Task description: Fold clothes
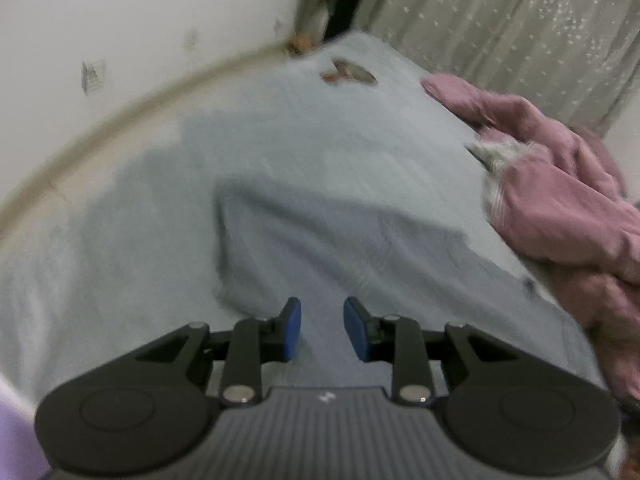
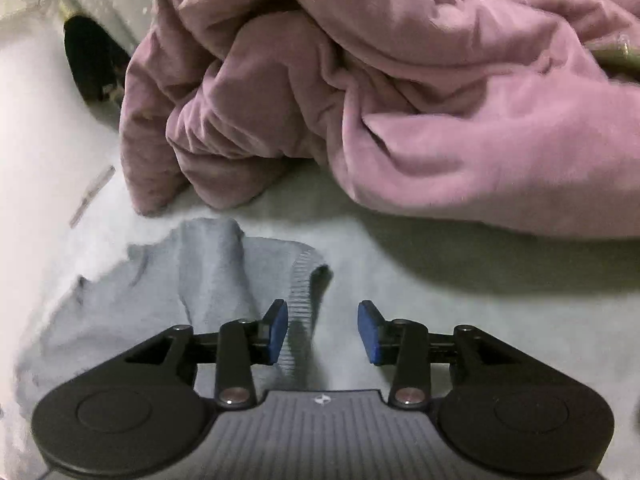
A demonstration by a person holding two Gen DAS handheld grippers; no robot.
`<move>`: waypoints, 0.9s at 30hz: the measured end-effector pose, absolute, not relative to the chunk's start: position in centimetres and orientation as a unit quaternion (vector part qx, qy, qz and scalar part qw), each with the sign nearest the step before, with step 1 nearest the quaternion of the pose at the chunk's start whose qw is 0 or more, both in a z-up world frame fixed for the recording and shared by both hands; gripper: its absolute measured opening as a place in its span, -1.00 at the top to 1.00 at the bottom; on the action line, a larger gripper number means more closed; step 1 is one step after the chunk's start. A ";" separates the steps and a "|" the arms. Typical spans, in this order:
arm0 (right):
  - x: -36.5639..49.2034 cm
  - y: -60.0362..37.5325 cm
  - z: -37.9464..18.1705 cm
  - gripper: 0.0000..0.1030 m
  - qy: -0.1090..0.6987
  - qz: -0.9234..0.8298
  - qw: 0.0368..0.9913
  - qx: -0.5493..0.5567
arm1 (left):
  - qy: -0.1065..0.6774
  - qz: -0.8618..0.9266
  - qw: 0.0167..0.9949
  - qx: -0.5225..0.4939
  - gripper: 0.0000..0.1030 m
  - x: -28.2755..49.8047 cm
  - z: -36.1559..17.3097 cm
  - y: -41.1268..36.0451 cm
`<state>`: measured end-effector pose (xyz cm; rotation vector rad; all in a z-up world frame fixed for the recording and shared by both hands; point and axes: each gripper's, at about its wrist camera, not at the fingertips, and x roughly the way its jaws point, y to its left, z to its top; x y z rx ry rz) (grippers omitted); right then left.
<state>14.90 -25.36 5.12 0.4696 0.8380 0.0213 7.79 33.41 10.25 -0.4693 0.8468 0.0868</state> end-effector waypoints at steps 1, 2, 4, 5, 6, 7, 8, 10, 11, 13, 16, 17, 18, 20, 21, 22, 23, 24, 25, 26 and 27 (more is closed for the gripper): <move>15.0 -25.4 5.0 0.24 0.397 0.010 0.890 0.225 | 0.414 0.030 0.880 -0.233 0.50 6.8 9.9 32.5; 15.2 -25.3 4.9 0.24 0.390 0.011 0.893 0.223 | 0.413 0.024 0.880 -0.233 0.50 6.1 9.9 31.7; 15.6 -25.3 4.4 0.24 0.382 0.011 0.896 0.227 | 0.410 0.013 0.882 -0.231 0.50 4.6 9.9 30.2; 15.9 -25.1 4.2 0.24 0.379 0.012 0.897 0.227 | 0.409 0.008 0.884 -0.229 0.50 4.2 9.8 29.6; 16.3 -24.8 4.2 0.23 0.376 0.015 0.899 0.223 | 0.408 0.004 0.885 -0.226 0.50 3.8 9.6 29.0; 16.5 -24.6 4.2 0.24 0.374 0.021 0.902 0.216 | 0.406 -0.001 0.886 -0.224 0.48 3.4 9.5 28.5; 16.7 -24.3 4.3 0.37 0.373 0.026 0.904 0.206 | 0.410 -0.001 0.886 -0.217 0.46 3.3 9.1 27.9; 17.1 -23.6 4.3 0.73 0.377 0.034 0.908 0.178 | 0.422 -0.002 0.885 -0.197 0.46 3.7 8.2 27.1; 17.4 -23.2 4.4 0.86 0.380 0.031 0.911 0.159 | 0.428 -0.004 0.884 -0.187 0.46 3.9 7.8 26.7; 17.4 -22.7 4.7 0.88 0.373 0.016 0.919 0.124 | 0.429 -0.004 0.885 -0.181 0.46 4.2 7.6 26.3; 17.3 -22.3 5.8 0.89 0.347 -0.016 0.936 0.062 | 0.422 -0.007 0.889 -0.177 0.46 4.5 7.9 26.1; 17.4 -22.1 6.1 0.89 0.338 -0.029 0.940 0.032 | 0.424 -0.008 0.889 -0.173 0.46 4.6 7.8 26.0; 17.5 -22.0 6.4 0.90 0.329 -0.038 0.943 0.009 | 0.426 -0.009 0.889 -0.169 0.46 4.7 7.7 25.9; 17.9 -21.8 6.6 0.90 0.319 -0.046 0.946 -0.018 | 0.434 -0.005 0.888 -0.155 0.46 4.9 7.1 25.7; 18.2 -21.7 6.2 0.90 0.323 -0.047 0.945 -0.022 | 0.439 -0.001 0.885 -0.153 0.46 5.0 6.6 25.8; 18.5 -21.6 5.9 0.90 0.328 -0.048 0.943 -0.026 | 0.444 0.004 0.883 -0.152 0.46 5.1 6.2 26.0; 18.8 -21.5 5.5 0.90 0.332 -0.049 0.941 -0.031 | 0.449 0.008 0.881 -0.151 0.46 5.2 5.8 26.2; 19.0 -21.4 5.0 0.90 0.338 -0.051 0.939 -0.037 | 0.454 0.011 0.878 -0.153 0.46 5.3 5.3 26.5; 19.2 -21.2 4.3 0.90 0.346 -0.054 0.936 -0.047 | 0.456 0.013 0.876 -0.154 0.46 5.3 5.1 26.7; 19.3 -21.0 3.6 0.91 0.354 -0.056 0.932 -0.057 | 0.456 0.013 0.876 -0.155 0.46 5.3 5.0 26.8; 19.3 -20.9 3.2 0.91 0.356 -0.059 0.930 -0.062 | 0.456 0.013 0.876 -0.156 0.46 5.3 5.0 27.0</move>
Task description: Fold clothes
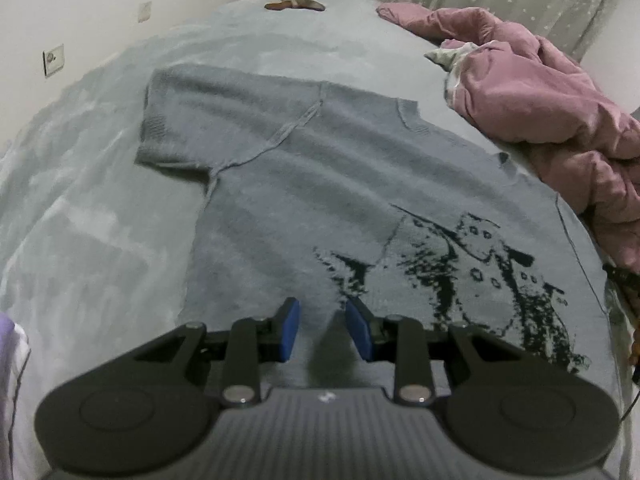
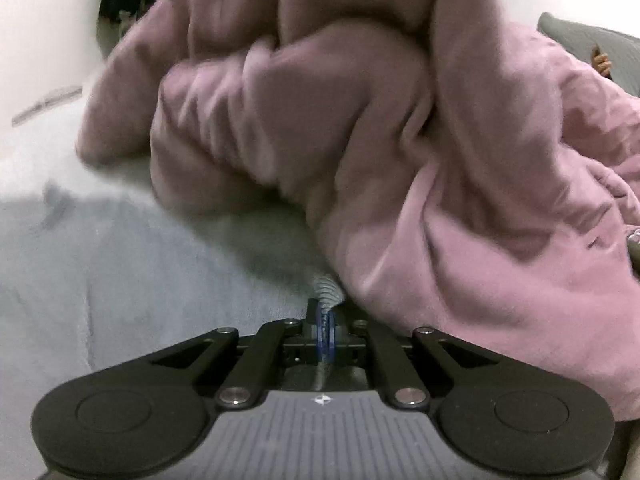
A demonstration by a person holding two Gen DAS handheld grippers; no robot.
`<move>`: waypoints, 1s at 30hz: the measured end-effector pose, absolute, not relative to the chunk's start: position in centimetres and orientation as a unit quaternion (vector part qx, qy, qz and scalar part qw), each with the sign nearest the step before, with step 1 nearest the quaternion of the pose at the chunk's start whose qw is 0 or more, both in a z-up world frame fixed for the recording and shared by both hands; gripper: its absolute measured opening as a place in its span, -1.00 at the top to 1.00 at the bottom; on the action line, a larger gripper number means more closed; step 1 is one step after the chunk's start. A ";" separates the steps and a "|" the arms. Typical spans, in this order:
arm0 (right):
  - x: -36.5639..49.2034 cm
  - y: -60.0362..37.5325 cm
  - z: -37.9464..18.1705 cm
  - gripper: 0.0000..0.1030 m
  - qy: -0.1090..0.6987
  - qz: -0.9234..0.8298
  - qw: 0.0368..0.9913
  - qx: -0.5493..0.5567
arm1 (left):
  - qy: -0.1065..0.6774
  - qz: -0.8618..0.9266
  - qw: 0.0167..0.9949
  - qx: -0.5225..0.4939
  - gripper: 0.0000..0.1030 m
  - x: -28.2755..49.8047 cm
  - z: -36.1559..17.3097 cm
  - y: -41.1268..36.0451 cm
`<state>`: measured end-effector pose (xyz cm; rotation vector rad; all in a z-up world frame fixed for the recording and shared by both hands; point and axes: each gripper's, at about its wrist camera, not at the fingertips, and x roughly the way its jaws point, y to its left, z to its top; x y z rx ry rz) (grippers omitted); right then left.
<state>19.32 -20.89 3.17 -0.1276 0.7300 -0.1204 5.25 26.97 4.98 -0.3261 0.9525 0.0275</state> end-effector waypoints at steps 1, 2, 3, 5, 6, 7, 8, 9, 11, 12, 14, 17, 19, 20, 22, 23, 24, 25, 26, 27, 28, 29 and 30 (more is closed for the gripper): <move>19.3 -21.0 3.1 0.91 0.355 -0.061 0.931 -0.060 | 0.456 0.012 0.876 -0.156 0.45 5.1 5.0 27.0; 19.2 -21.2 3.2 0.91 0.354 -0.065 0.932 -0.054 | 0.456 0.012 0.876 -0.155 0.42 5.0 5.0 27.0; 19.1 -21.3 3.3 0.91 0.353 -0.070 0.932 -0.047 | 0.456 0.012 0.877 -0.154 0.41 5.0 5.0 27.0; 18.9 -21.5 3.6 0.83 0.351 -0.080 0.932 -0.035 | 0.455 0.012 0.877 -0.153 0.40 4.9 5.0 27.0; 18.8 -21.5 4.0 0.73 0.349 -0.079 0.933 -0.030 | 0.456 0.012 0.877 -0.153 0.40 4.9 4.9 27.1; 18.6 -21.3 4.4 0.69 0.344 -0.076 0.935 -0.027 | 0.456 0.012 0.877 -0.154 0.40 4.8 5.0 27.1; 18.4 -21.1 4.8 0.64 0.339 -0.067 0.938 -0.025 | 0.456 0.011 0.876 -0.155 0.40 4.8 5.0 27.1; 18.1 -20.6 5.2 0.62 0.334 -0.052 0.941 -0.025 | 0.456 0.010 0.876 -0.157 0.40 4.8 5.1 27.1; 17.7 -19.6 5.8 0.61 0.326 -0.022 0.945 -0.026 | 0.457 0.008 0.875 -0.159 0.40 4.7 5.1 27.1; 17.5 -19.0 6.0 0.61 0.325 -0.003 0.945 -0.028 | 0.457 0.007 0.875 -0.159 0.39 4.6 5.1 27.1; 17.1 -17.2 6.0 0.61 0.328 0.044 0.943 -0.033 | 0.460 0.006 0.874 -0.154 0.39 4.4 5.0 27.2; 16.7 -14.0 5.2 0.61 0.348 0.127 0.928 -0.043 | 0.462 0.003 0.875 -0.145 0.39 4.3 4.7 27.1; 16.3 -12.1 4.6 0.45 0.355 0.152 0.920 -0.063 | 0.464 0.001 0.874 -0.143 0.39 4.2 4.7 27.0; 16.2 -11.6 4.4 0.35 0.352 0.147 0.921 -0.075 | 0.465 0.001 0.874 -0.142 0.39 4.2 4.7 27.0; 16.4 -11.2 4.0 0.35 0.347 0.135 0.924 -0.090 | 0.467 -0.001 0.874 -0.135 0.39 4.1 4.7 27.0; 16.5 -11.2 3.8 0.35 0.345 0.127 0.925 -0.095 | 0.469 -0.001 0.873 -0.132 0.39 4.0 4.7 27.0; 16.6 -11.6 3.6 0.35 0.345 0.116 0.926 -0.098 | 0.470 -0.002 0.874 -0.128 0.39 4.0 4.7 27.0; 16.7 -12.0 3.4 0.35 0.344 0.101 0.928 -0.106 | 0.470 -0.003 0.874 -0.121 0.39 3.9 4.7 26.9; 16.9 -12.4 3.2 0.30 0.340 0.085 0.929 -0.118 | 0.471 -0.003 0.875 -0.116 0.40 3.8 4.7 26.8; 17.0 -13.0 3.1 0.30 0.336 0.070 0.930 -0.129 | 0.471 -0.004 0.875 -0.112 0.40 3.7 4.7 26.7; 17.1 -13.6 3.2 0.30 0.336 0.058 0.931 -0.130 | 0.472 -0.004 0.875 -0.109 0.40 3.6 4.7 26.7; 17.4 -14.0 3.3 0.30 0.340 0.055 0.931 -0.123 | 0.472 -0.004 0.875 -0.108 0.40 3.6 4.7 26.7; 17.6 -14.2 3.4 0.29 0.343 0.052 0.931 -0.117 | 0.472 -0.004 0.875 -0.107 0.40 3.5 4.7 26.6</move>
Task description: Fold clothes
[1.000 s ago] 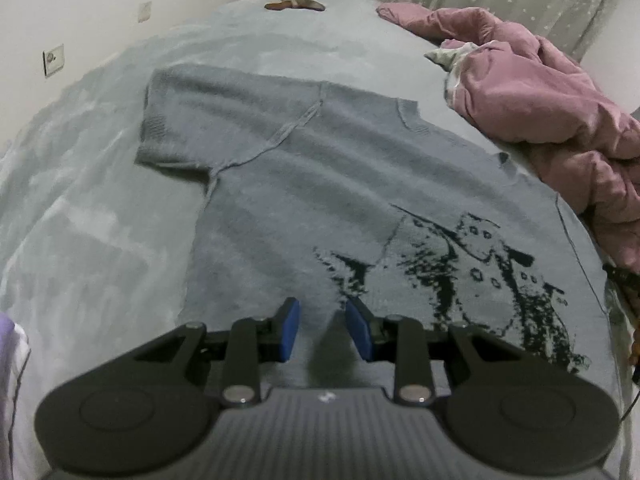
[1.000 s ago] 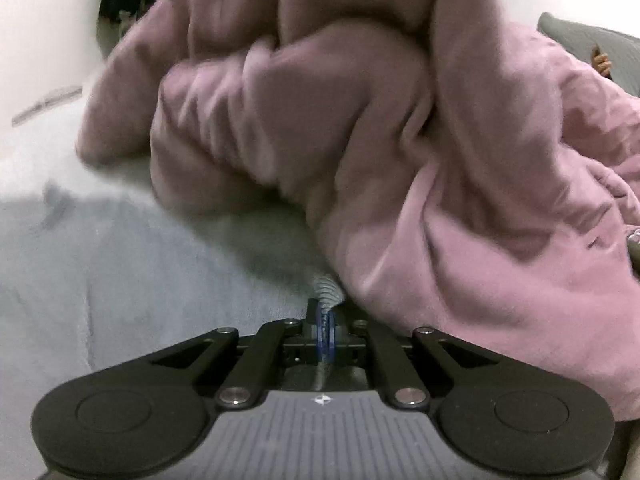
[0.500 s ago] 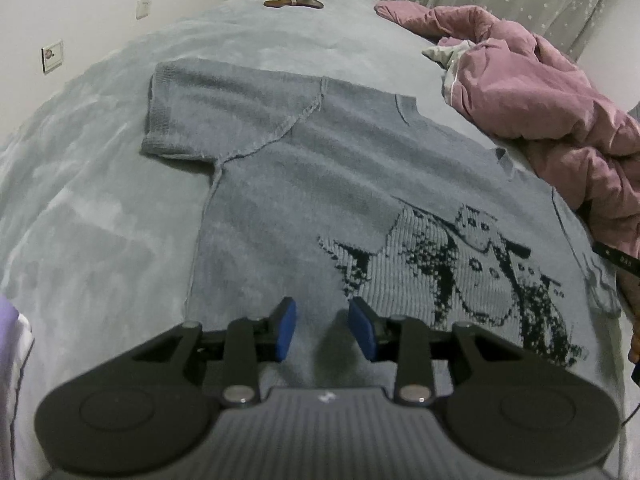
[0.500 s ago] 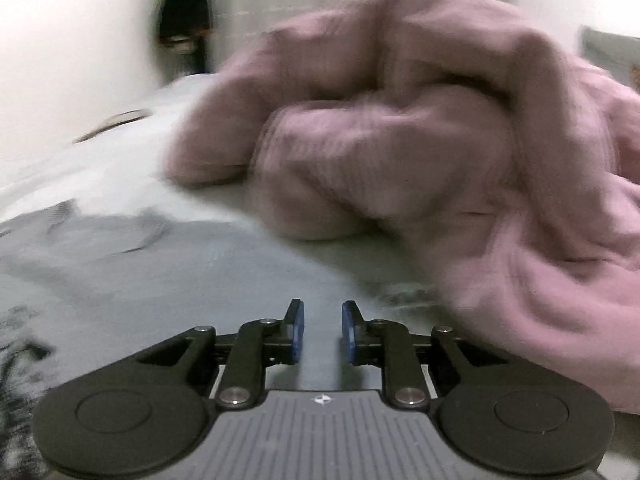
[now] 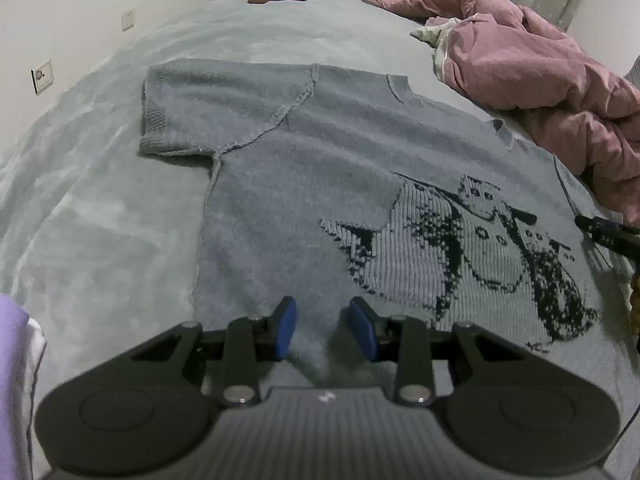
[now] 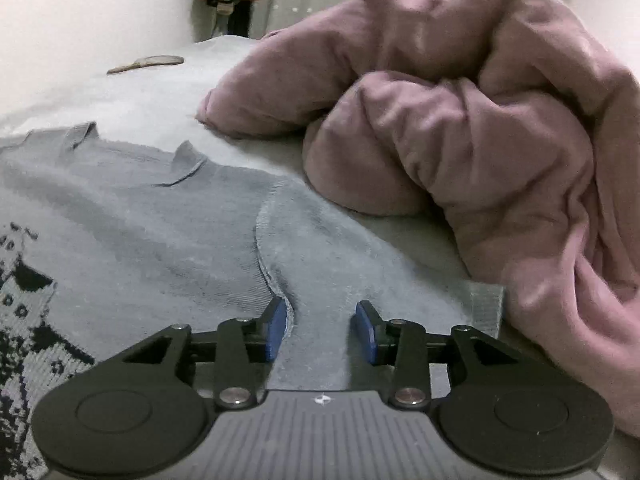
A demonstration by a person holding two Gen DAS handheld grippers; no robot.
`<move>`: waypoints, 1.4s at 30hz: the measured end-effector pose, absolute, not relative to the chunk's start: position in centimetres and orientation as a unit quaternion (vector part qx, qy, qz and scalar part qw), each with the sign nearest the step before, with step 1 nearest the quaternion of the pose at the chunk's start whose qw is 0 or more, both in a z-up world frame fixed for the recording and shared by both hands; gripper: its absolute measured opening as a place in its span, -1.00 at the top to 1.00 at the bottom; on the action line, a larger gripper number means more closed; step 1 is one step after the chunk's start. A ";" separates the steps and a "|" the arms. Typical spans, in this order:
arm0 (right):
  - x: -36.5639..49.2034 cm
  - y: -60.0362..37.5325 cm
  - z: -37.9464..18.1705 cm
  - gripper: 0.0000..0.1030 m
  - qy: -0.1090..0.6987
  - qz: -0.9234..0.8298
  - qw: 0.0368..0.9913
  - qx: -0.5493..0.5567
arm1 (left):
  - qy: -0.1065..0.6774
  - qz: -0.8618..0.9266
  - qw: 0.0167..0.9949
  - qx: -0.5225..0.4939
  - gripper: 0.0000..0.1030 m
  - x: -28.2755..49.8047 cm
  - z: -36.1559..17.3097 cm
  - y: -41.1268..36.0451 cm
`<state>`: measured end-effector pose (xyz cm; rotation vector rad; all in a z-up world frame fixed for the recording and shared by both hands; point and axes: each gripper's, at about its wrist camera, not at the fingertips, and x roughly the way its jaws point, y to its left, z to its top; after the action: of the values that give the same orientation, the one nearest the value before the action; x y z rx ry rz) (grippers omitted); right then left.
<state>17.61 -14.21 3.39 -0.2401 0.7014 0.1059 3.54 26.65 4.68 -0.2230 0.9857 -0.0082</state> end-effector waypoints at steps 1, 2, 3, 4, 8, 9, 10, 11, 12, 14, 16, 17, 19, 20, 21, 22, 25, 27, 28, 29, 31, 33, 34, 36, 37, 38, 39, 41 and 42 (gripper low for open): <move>17.7 -14.1 3.5 0.30 0.345 0.049 0.930 -0.115 | 0.472 -0.004 0.875 -0.107 0.40 3.6 4.7 26.6; 17.6 -13.9 3.7 0.29 0.346 0.048 0.930 -0.115 | 0.473 -0.003 0.875 -0.107 0.39 3.6 4.7 26.6; 17.4 -13.5 3.9 0.29 0.345 0.051 0.930 -0.117 | 0.473 -0.002 0.875 -0.107 0.39 3.5 4.8 26.6; 17.2 -12.9 4.1 0.29 0.344 0.060 0.929 -0.118 | 0.472 -0.002 0.875 -0.107 0.39 3.5 4.8 26.6; 15.7 -11.2 4.7 0.29 0.345 0.118 0.925 -0.109 | 0.471 -0.006 0.876 -0.108 0.39 3.3 5.0 26.3; 15.4 -10.9 4.7 0.29 0.350 0.125 0.922 -0.105 | 0.471 -0.008 0.876 -0.107 0.39 3.3 5.0 26.3; 15.2 -10.6 4.7 0.29 0.355 0.132 0.920 -0.099 | 0.471 -0.010 0.875 -0.106 0.39 3.3 5.0 26.3; 15.0 -10.4 4.6 0.29 0.362 0.137 0.918 -0.093 | 0.472 -0.011 0.876 -0.103 0.39 3.2 5.0 26.2; 14.6 -10.3 4.4 0.28 0.367 0.139 0.916 -0.090 | 0.472 -0.012 0.876 -0.099 0.39 3.2 5.0 26.1; 14.0 -10.3 4.1 0.26 0.369 0.137 0.915 -0.092 | 0.473 -0.014 0.876 -0.093 0.39 3.1 5.0 25.9; 13.3 -10.6 4.1 0.26 0.373 0.134 0.914 -0.086 | 0.474 -0.016 0.875 -0.093 0.39 3.1 5.0 26.0; 12.9 -10.7 4.1 0.26 0.376 0.133 0.914 -0.082 | 0.475 -0.017 0.875 -0.094 0.39 3.1 5.0 26.1; 12.1 -10.9 4.3 0.25 0.382 0.131 0.911 -0.081 | 0.476 -0.019 0.874 -0.096 0.39 3.0 5.0 26.2; 11.6 -11.0 4.3 0.25 0.385 0.130 0.910 -0.085 | 0.477 -0.020 0.873 -0.097 0.39 3.0 5.0 26.2; 11.1 -11.0 4.3 0.25 0.388 0.128 0.909 -0.088 | 0.477 -0.021 0.873 -0.097 0.39 3.0 4.9 26.3; 10.5 -11.0 4.3 0.25 0.389 0.127 0.908 -0.088 | 0.477 -0.022 0.873 -0.098 0.39 2.9 4.9 26.4; 8.5 -11.1 4.5 0.24 0.390 0.124 0.909 -0.080 | 0.478 -0.024 0.872 -0.104 0.39 2.8 4.8 26.5; 7.3 -11.2 4.6 0.24 0.391 0.122 0.909 -0.074 | 0.478 -0.025 0.871 -0.107 0.39 2.7 4.8 26.6; 6.5 -11.3 4.7 0.24 0.392 0.124 0.909 -0.071 | 0.478 -0.025 0.871 -0.109 0.39 2.6 4.8 26.6; 5.7 -11.3 4.7 0.24 0.394 0.126 0.908 -0.067 | 0.478 -0.025 0.871 -0.109 0.39 2.5 4.8 26.6; 4.3 -11.5 4.7 0.24 0.398 0.126 0.907 -0.059 | 0.478 -0.026 0.871 -0.109 0.39 2.4 4.8 26.6; 2.8 -11.7 4.7 0.24 0.400 0.126 0.906 -0.055 | 0.478 -0.027 0.871 -0.109 0.39 2.3 4.9 26.7; 2.0 -11.8 4.7 0.24 0.400 0.125 0.906 -0.053 | 0.479 -0.028 0.871 -0.109 0.39 2.2 4.9 26.8; 0.4 -12.1 4.8 0.23 0.400 0.125 0.907 -0.048 | 0.479 -0.031 0.870 -0.111 0.39 2.0 5.0 26.9; -0.3 -12.3 4.8 0.23 0.400 0.125 0.907 -0.044 | 0.479 -0.032 0.870 -0.112 0.39 1.9 5.0 26.9; -1.1 -12.5 4.8 0.23 0.399 0.125 0.907 -0.039 | 0.478 -0.034 0.870 -0.113 0.39 1.7 5.0 27.0; -1.8 -12.8 4.9 0.23 0.399 0.124 0.908 -0.034 | 0.478 -0.036 0.870 -0.113 0.39 1.5 5.0 27.0; -3.2 -13.3 4.9 0.23 0.399 0.123 0.908 -0.024 | 0.476 -0.040 0.871 -0.114 0.39 1.1 5.1 27.2; -3.9 -13.5 4.9 0.23 0.399 0.122 0.909 -0.020 | 0.475 -0.042 0.872 -0.115 0.40 0.8 5.1 27.3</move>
<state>-3.87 -13.51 4.90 -0.0410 0.8228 0.2525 0.78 27.29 5.10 -0.2399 0.9925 -0.0869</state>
